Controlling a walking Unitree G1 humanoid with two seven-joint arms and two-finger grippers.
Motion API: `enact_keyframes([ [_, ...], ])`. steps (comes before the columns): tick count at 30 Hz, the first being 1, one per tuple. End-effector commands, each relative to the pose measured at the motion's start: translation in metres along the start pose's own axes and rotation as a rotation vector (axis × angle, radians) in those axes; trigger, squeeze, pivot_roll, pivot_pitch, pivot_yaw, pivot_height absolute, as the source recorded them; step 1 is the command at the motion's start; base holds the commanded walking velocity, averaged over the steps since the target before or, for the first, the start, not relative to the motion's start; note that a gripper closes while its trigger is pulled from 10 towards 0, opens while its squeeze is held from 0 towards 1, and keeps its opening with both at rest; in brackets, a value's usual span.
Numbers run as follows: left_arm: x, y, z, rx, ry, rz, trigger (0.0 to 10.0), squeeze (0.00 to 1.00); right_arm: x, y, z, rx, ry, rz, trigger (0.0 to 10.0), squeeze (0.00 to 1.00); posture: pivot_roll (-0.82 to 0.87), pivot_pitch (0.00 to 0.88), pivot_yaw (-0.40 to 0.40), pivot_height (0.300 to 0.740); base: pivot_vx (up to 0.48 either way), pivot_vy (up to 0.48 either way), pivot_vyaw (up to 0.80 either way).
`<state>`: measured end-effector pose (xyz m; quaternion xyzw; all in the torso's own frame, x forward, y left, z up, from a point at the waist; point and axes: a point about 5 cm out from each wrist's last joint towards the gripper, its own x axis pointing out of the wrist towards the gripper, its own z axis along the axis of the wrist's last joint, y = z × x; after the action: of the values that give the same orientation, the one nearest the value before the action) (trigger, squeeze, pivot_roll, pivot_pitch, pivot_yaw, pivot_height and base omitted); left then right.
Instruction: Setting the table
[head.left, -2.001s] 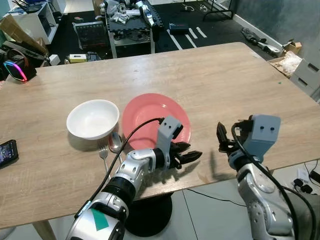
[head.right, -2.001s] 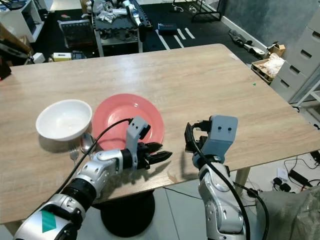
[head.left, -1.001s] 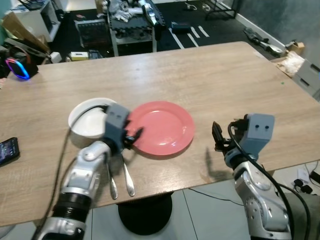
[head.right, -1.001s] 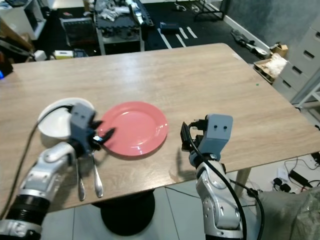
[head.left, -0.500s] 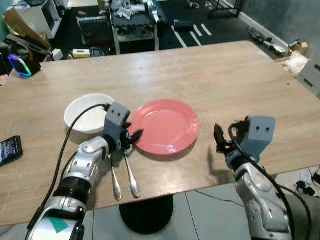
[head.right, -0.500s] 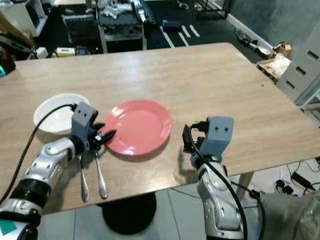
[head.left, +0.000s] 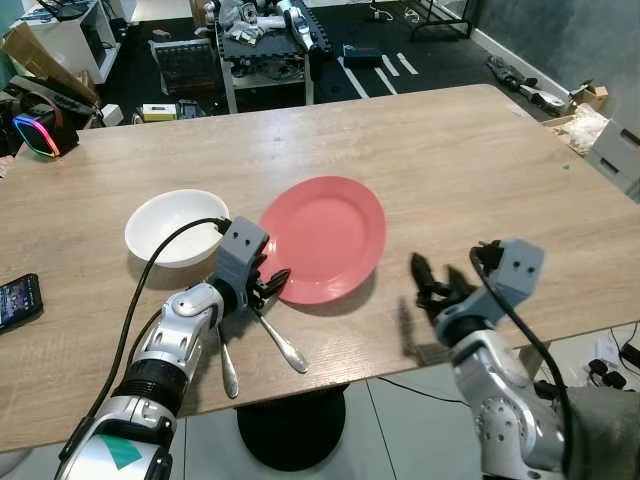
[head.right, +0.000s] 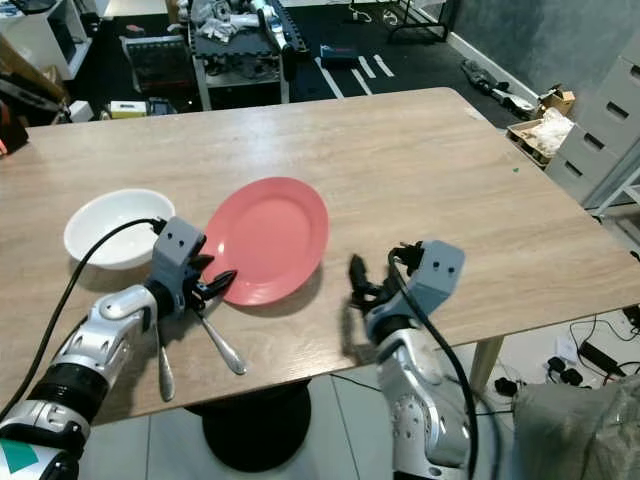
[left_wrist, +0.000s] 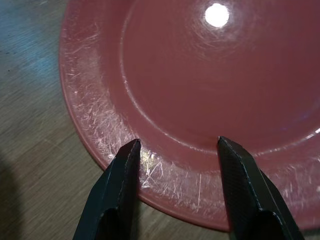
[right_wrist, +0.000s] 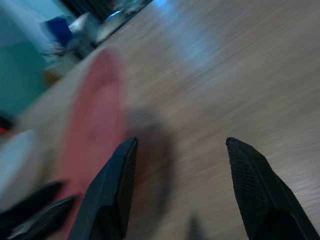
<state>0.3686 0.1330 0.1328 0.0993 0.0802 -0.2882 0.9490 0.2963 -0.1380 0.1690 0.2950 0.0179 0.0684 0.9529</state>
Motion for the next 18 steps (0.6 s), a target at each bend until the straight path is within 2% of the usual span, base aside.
enact_keyframes([
  [1, -0.007, -0.009, -0.041, -0.04, 0.162, -0.027, 10.0, 0.0, 0.0, 0.003, -0.007, 0.092, 0.03, 0.019, 10.0, 0.0, -0.1, 0.126, 0.095, 0.74, 0.0, 0.0, 0.0],
  [3, -0.006, -0.008, -0.04, -0.043, 0.159, -0.021, 10.0, 0.0, 0.004, 0.006, -0.017, 0.178, 0.054, 0.021, 10.0, 0.0, -0.1, 0.127, 0.093, 0.74, 0.0, 0.0, 0.0],
  [4, -0.006, -0.008, -0.04, -0.043, 0.159, -0.021, 10.0, 0.0, 0.004, 0.006, -0.017, 0.178, 0.054, 0.021, 10.0, 0.0, -0.1, 0.127, 0.093, 0.74, 0.0, 0.0, 0.0],
  [6, -0.006, -0.006, -0.039, -0.049, 0.154, -0.016, 10.0, 0.0, 0.01, 0.009, -0.025, 0.249, 0.06, 0.029, 10.0, 0.0, -0.1, 0.129, 0.092, 0.74, 0.0, 0.0, 0.0],
  [11, -0.006, -0.006, -0.038, -0.05, 0.151, -0.018, 10.0, 0.0, 0.015, 0.014, -0.027, 0.272, 0.048, 0.067, 10.0, 0.0, -0.1, 0.131, 0.091, 0.74, 0.0, 0.0, 0.0],
  [18, -0.007, -0.005, -0.039, -0.051, 0.15, -0.027, 10.0, 0.0, 0.024, 0.042, -0.034, 0.355, 0.045, 0.252, 10.0, 0.0, -0.08, 0.133, 0.092, 0.74, 0.0, 0.0, 0.0],
])
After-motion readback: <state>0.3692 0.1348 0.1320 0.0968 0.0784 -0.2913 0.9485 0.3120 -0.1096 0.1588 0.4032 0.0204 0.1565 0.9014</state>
